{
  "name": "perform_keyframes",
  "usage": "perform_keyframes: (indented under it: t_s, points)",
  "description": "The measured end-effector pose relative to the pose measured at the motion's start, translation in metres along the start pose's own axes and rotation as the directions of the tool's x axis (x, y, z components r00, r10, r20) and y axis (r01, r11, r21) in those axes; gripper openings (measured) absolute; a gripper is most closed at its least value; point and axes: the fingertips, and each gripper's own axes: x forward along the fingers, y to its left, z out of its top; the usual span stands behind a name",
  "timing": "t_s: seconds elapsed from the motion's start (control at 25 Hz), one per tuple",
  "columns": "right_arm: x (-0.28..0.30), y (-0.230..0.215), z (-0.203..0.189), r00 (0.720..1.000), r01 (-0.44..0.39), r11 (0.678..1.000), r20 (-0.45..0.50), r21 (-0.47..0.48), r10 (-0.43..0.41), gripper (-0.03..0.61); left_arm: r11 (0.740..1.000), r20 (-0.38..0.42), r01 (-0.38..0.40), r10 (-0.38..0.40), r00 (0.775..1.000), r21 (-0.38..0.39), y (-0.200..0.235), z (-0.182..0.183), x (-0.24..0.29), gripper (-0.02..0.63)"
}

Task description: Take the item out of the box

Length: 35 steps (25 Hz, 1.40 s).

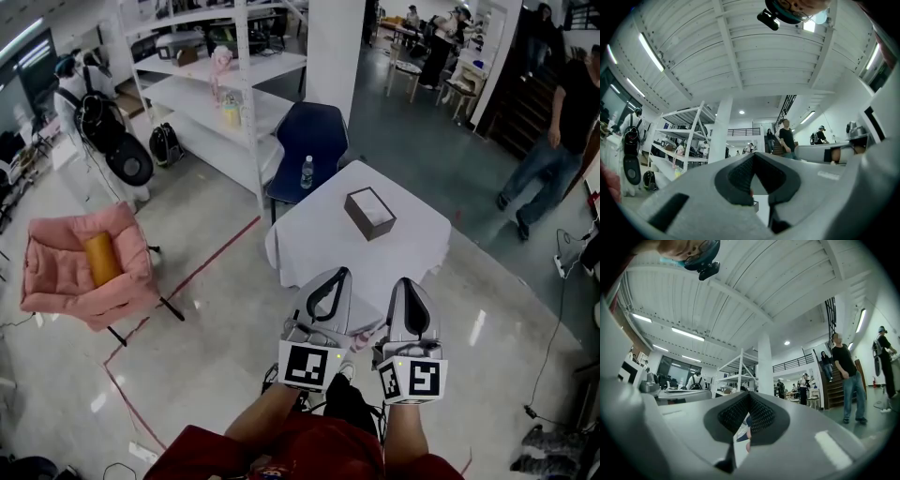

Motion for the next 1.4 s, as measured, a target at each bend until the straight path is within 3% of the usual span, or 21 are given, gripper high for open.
perform_keyframes:
  t_s: [0.84,1.4]
  points:
    - [0.099,-0.072,-0.03,0.999,0.035,0.999,-0.012,0.018,-0.035,0.0,0.999,-0.015,0.052,-0.052,0.999,0.0,0.016,-0.042,0.117,0.003]
    - [0.176,-0.154,-0.042,0.999,0.034,0.999,-0.031,0.024,-0.033,0.0,0.999,-0.017,0.042,-0.043,0.999,-0.014,0.016,-0.066,0.229,0.003]
